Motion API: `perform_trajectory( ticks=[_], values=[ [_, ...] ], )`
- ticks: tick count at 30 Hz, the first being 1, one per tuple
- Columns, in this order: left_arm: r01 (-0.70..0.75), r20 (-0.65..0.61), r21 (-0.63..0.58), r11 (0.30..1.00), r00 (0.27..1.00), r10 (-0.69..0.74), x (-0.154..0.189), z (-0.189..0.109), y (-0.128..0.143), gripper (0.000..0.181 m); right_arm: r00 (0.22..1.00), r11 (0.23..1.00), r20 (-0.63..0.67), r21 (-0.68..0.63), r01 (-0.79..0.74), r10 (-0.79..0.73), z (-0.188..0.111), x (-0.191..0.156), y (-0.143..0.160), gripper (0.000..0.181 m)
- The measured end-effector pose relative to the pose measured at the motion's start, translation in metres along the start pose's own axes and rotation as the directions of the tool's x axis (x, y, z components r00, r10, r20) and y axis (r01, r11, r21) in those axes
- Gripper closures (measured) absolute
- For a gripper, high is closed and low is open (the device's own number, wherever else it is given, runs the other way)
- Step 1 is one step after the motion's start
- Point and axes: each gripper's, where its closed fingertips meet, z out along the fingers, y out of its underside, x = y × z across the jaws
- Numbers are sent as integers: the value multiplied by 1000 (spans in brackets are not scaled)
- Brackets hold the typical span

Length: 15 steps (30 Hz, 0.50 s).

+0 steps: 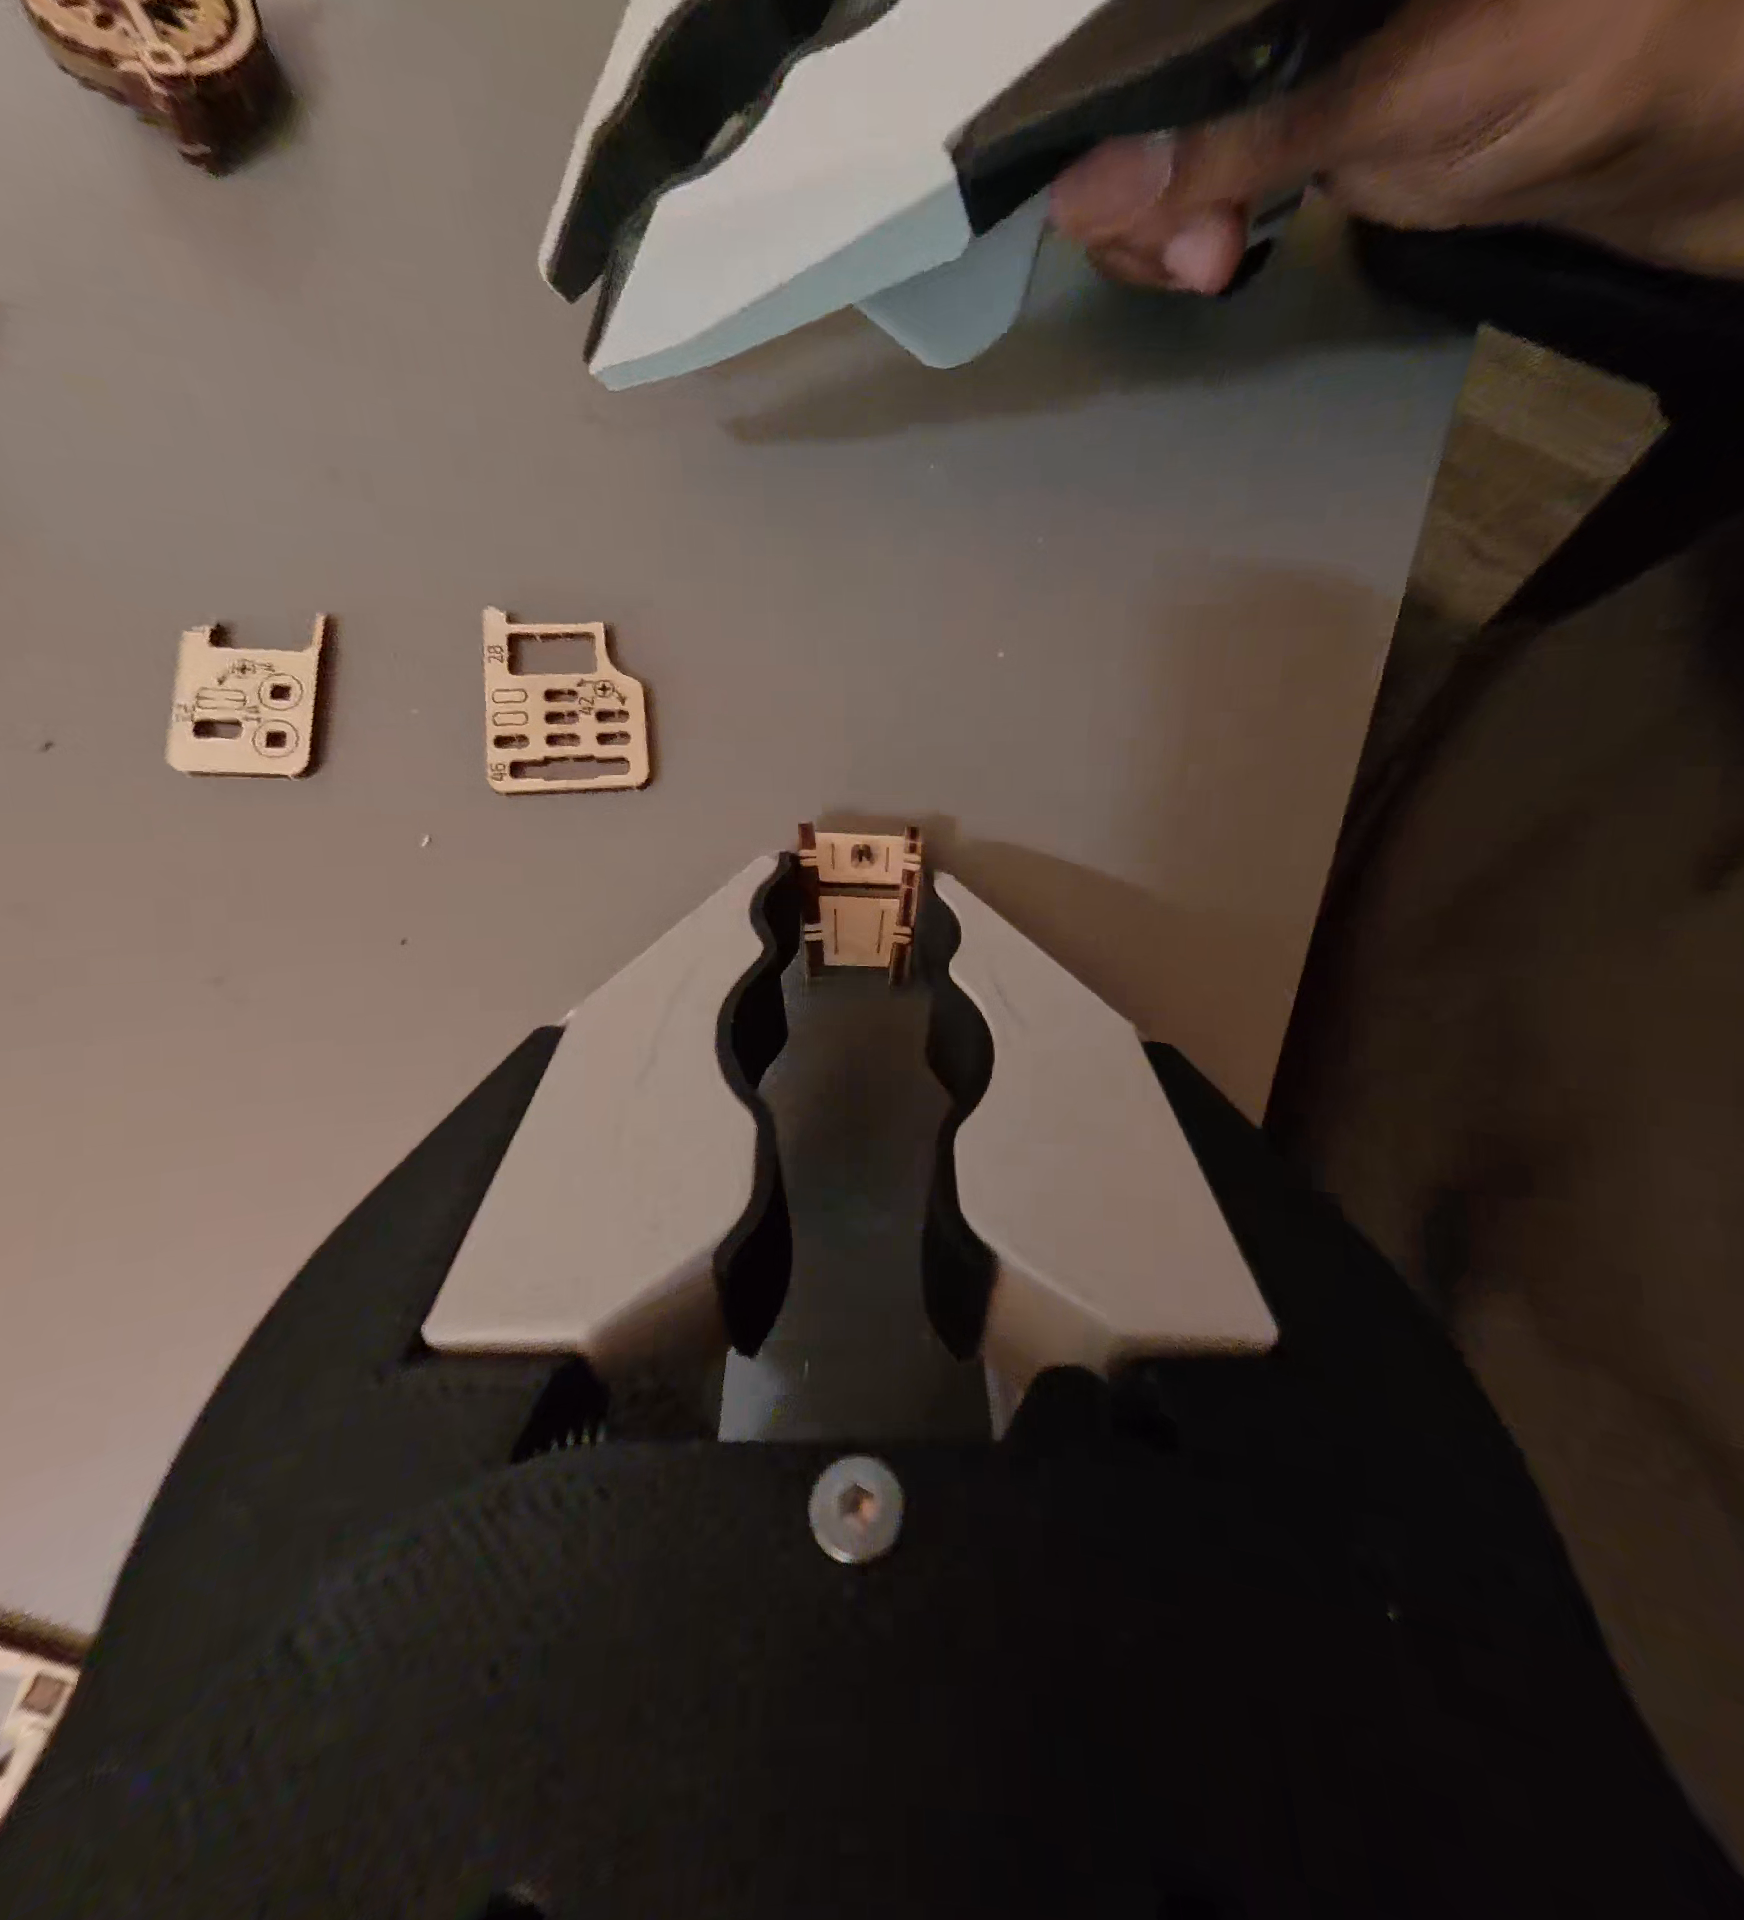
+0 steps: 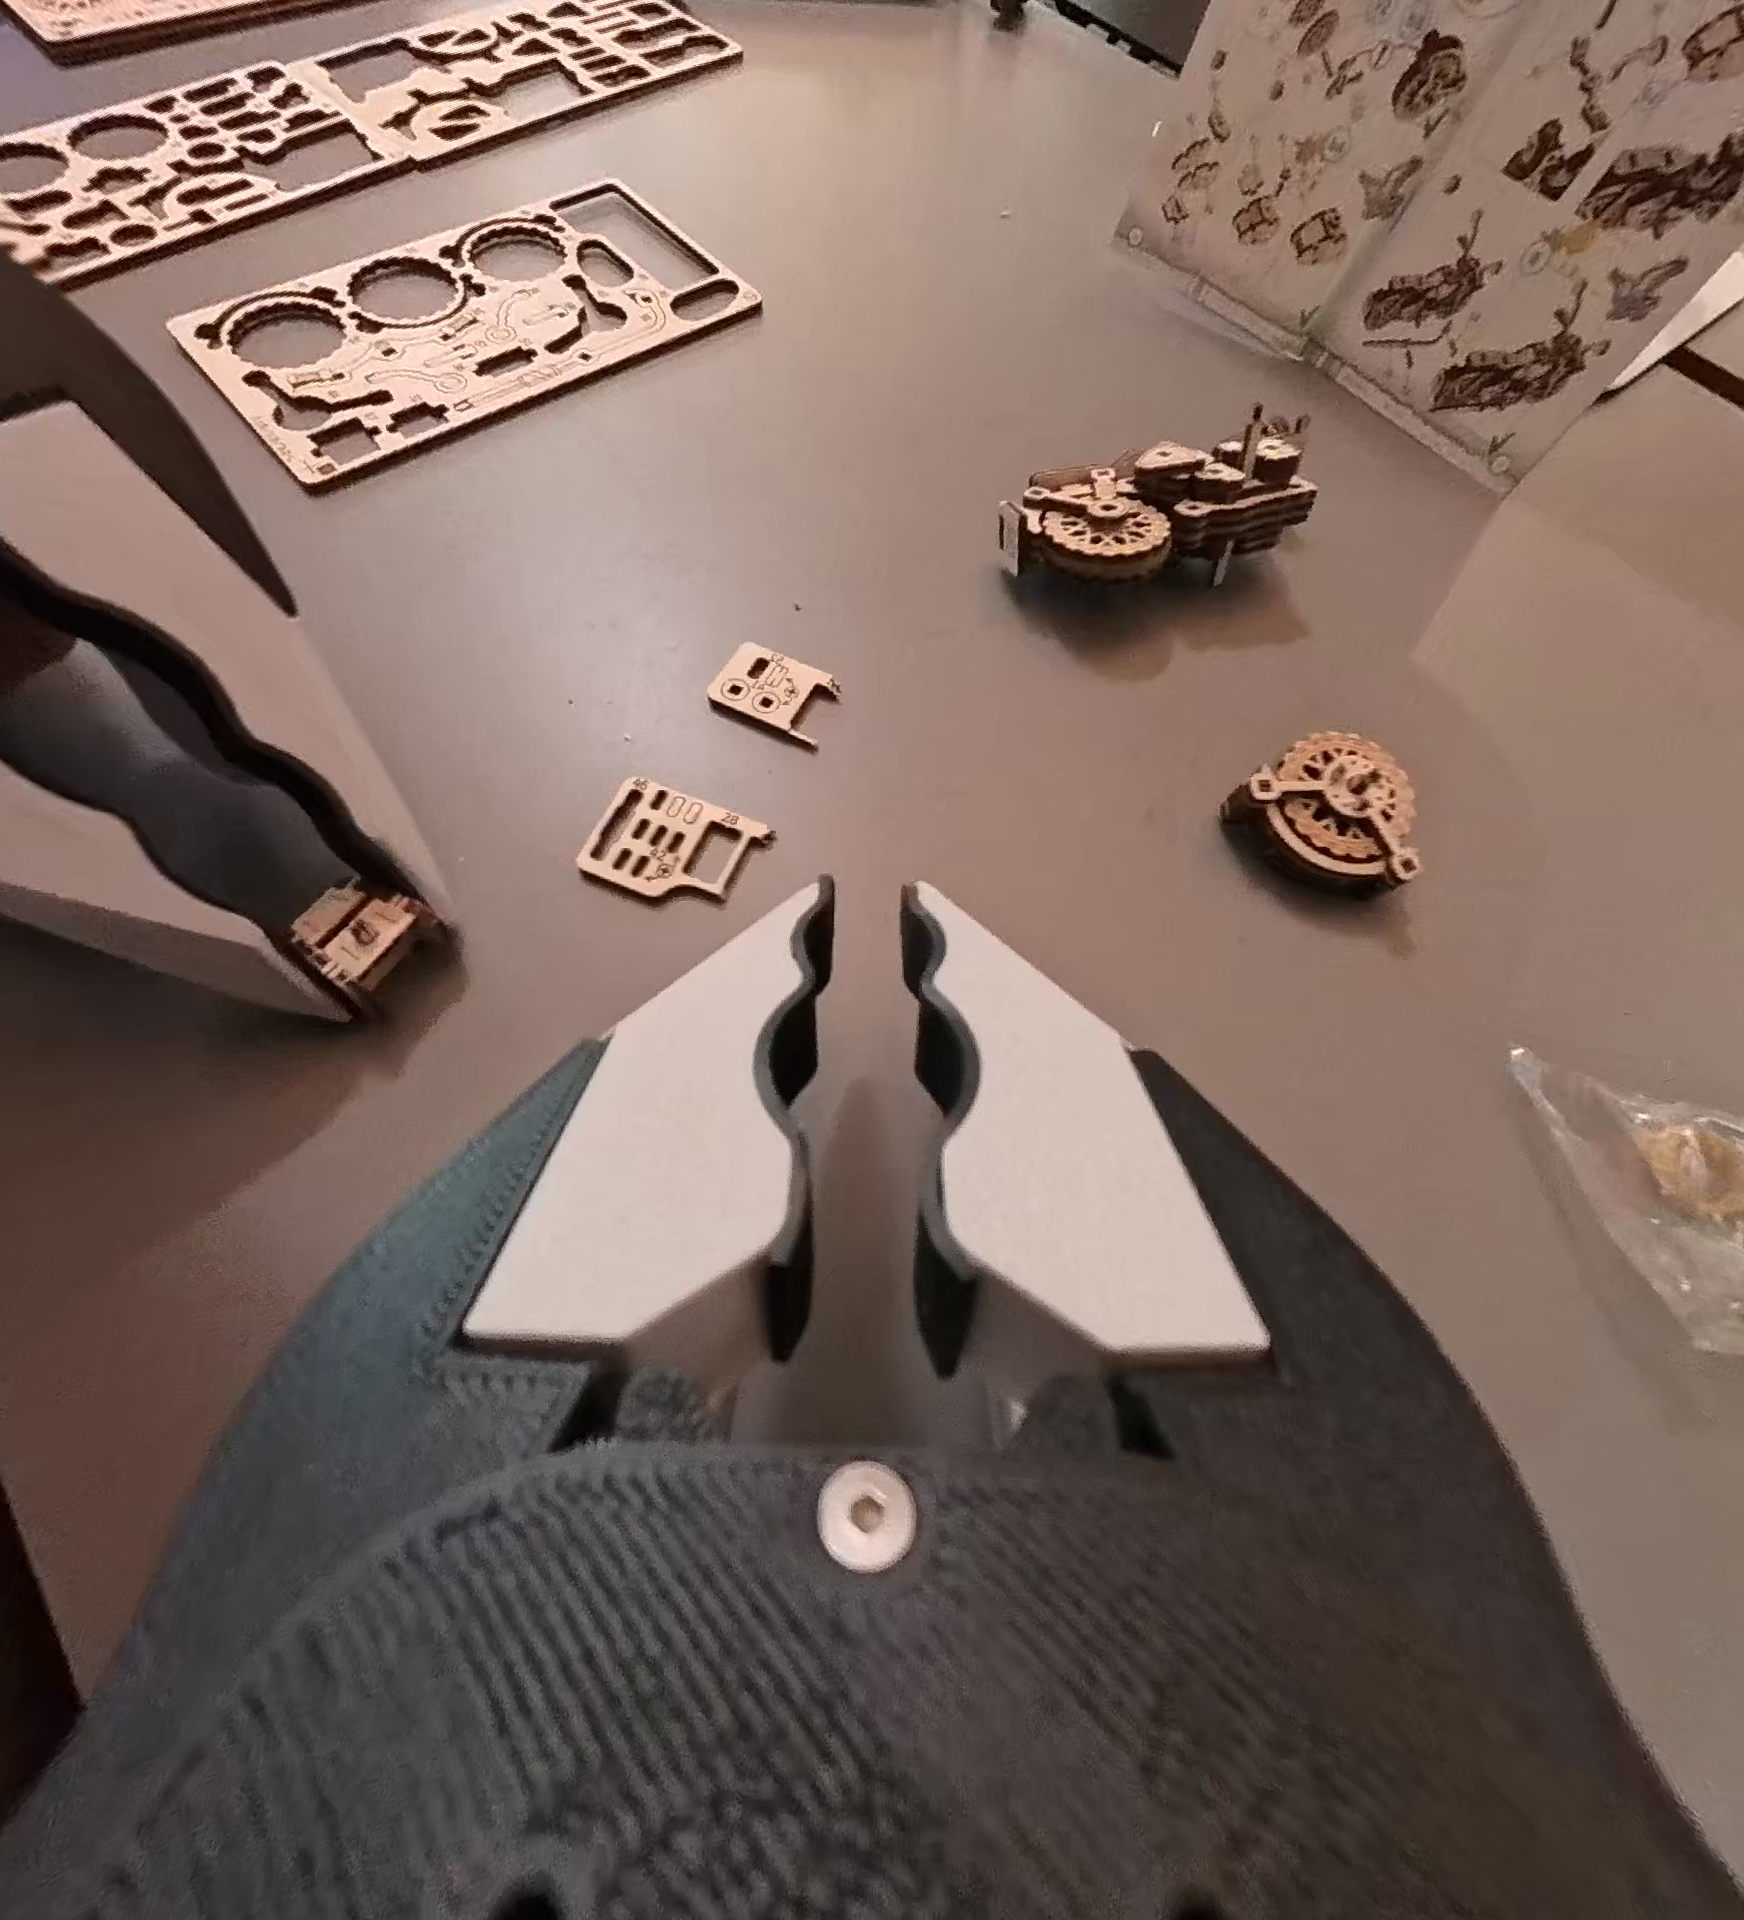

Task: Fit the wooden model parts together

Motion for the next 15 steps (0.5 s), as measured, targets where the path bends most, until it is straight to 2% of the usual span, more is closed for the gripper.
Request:
perform_trajectory(
  ticks=[2,7,15],
  values=[
    [18,1,4,1000,1000,-18,-2,-1,0,160,1000,1000,7,0,4,-4,1,-3,0,170],
    [-55,75,-8,998,996,55,-3,0,1,158,1000,1000,13,7,10,-10,0,-6,-2,170],
    [-32,70,-2,999,997,32,-4,-1,1,155,1000,999,8,24,30,-30,-3,-8,-6,170]
  ],
)
